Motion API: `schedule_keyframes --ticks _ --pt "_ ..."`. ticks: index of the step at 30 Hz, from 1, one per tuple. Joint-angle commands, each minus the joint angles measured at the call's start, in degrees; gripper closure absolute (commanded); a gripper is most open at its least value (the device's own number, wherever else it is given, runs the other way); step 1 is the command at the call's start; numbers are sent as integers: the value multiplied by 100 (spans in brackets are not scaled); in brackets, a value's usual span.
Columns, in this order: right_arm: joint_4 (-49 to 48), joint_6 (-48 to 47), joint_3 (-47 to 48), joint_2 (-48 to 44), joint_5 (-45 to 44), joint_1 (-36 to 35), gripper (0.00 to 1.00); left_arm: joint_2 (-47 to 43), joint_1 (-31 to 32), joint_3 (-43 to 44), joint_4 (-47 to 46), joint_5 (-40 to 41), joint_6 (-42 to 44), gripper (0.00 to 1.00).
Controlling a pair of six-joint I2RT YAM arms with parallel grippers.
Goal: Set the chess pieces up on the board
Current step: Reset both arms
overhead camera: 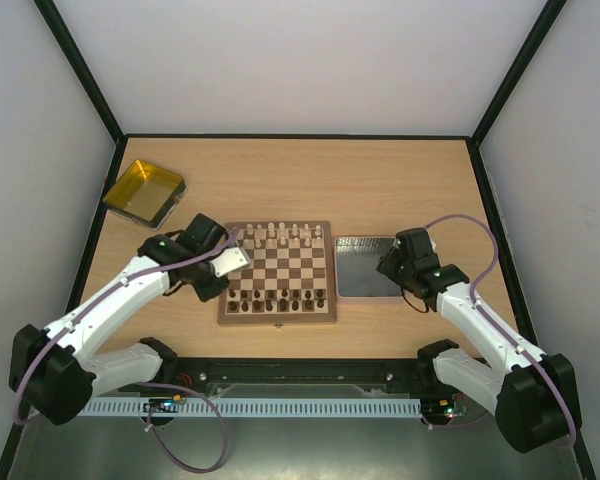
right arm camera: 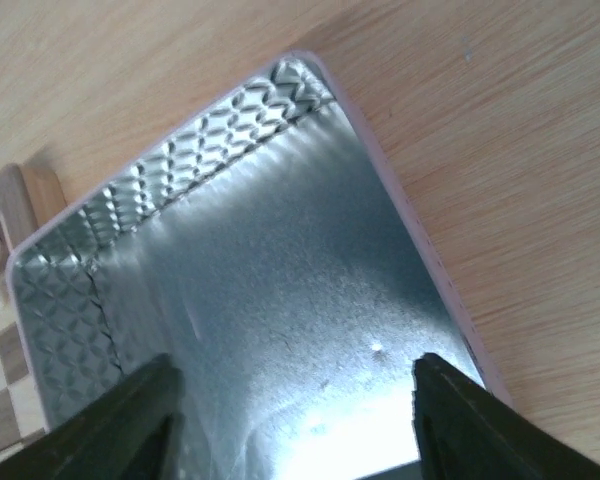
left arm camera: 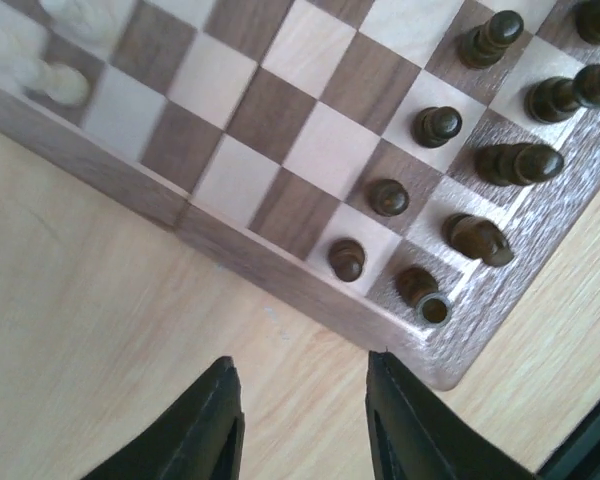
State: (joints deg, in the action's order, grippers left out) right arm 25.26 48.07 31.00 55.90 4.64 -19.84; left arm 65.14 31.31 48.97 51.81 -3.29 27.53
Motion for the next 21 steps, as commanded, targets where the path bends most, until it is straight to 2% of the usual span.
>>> schedule_keyframes --ticks 1,4,6,7,8,10,14,15,21 --pt "200 -294 379 53 -481 18 33 -336 -314 396 101 -283 27 58" --pt "154 -324 471 -17 -645 23 13 -440 -482 640 130 -508 -29 45" --pt "142 -326 546 7 -589 15 10 -488 -534 742 64 -582 -113 34" --pt "190 -367 638 72 -516 20 10 -512 -556 775 15 -630 -149 23" --pt "257 -447 752 177 -429 13 10 -531 -570 794 -33 -662 -189 19" --pt "400 -648 1005 380 -275 -52 9 -548 -626 820 -170 -722 -291 3" --pt "622 -703 1472 370 -701 -779 8 -468 -714 853 -434 -870 -548 0" --pt "698 -688 1628 347 -876 -1024 1 -437 -733 872 -483 -929 -622 0" --pt "1224 -745 2425 571 -1170 -2152 3 -332 -914 1048 -634 -1419 -825 0"
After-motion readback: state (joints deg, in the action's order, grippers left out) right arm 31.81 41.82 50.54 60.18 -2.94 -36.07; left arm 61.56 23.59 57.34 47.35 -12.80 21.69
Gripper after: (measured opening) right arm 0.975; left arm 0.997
